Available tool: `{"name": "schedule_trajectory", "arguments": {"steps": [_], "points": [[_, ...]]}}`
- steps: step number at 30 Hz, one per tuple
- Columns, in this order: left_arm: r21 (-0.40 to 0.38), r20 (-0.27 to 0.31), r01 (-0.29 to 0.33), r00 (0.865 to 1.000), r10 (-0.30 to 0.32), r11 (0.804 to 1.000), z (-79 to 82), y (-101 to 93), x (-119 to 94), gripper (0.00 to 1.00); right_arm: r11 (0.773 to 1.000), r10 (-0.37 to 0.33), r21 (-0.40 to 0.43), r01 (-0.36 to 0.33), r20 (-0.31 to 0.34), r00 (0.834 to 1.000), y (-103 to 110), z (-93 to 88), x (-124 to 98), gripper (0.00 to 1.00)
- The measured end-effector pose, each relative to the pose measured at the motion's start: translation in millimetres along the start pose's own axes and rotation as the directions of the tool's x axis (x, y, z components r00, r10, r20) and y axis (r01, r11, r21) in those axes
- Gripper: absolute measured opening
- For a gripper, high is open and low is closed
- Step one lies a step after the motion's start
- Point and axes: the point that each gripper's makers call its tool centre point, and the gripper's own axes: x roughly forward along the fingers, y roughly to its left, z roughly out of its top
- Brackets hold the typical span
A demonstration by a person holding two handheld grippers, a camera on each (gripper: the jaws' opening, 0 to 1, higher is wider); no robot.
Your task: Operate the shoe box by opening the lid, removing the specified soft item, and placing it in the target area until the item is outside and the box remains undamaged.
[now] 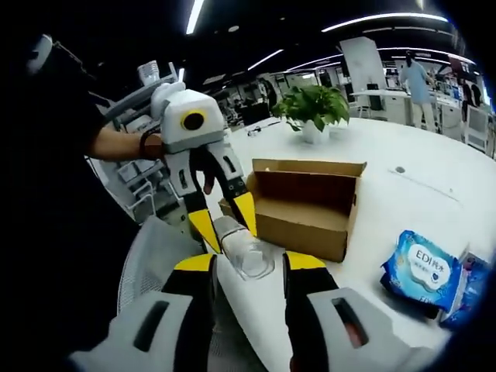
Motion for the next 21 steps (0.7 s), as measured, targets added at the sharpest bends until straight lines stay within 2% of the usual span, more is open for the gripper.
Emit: {"name": "schedule_trajectory", "arguments": {"steps": [5, 11, 14, 18, 21], "points": [[0.023, 0.013, 0.041, 0.999, -0.041, 0.999, 6.3, -9.1, 1.3, 0.19, 0.998, 0.06, -0.029, -0.061, -0.015, 0.998, 11.7, 0.2, 0.3, 0.23], [0.05, 0.007, 0.088, 0.996, -0.088, 0.995, 7.7, -16.6, 2.5, 0.2, 0.994, 0.095, -0.056, -0.097, -0.041, 0.995, 19.4, -2.6, 1.4, 0.2], [0.046, 0.003, 0.105, 0.994, -0.105, 0.993, 6.9, -19.0, 3.8, 0.2, 0.992, 0.099, -0.07, -0.103, -0.063, 0.993, 22.2, -5.2, 1.6, 0.2], [0.041, -0.013, 0.115, 0.993, -0.114, 0.993, -0.7, -18.7, 10.7, 0.2, 0.992, 0.082, -0.088, -0.094, -0.125, 0.989, 21.7, -15.6, 4.9, 0.19], [0.039, -0.027, 0.106, 0.994, -0.105, 0.994, -6.0, -17.5, 15.3, 0.21, 0.994, 0.063, -0.084, -0.075, -0.14, 0.988, 18.8, -20.7, 7.7, 0.19]]}}
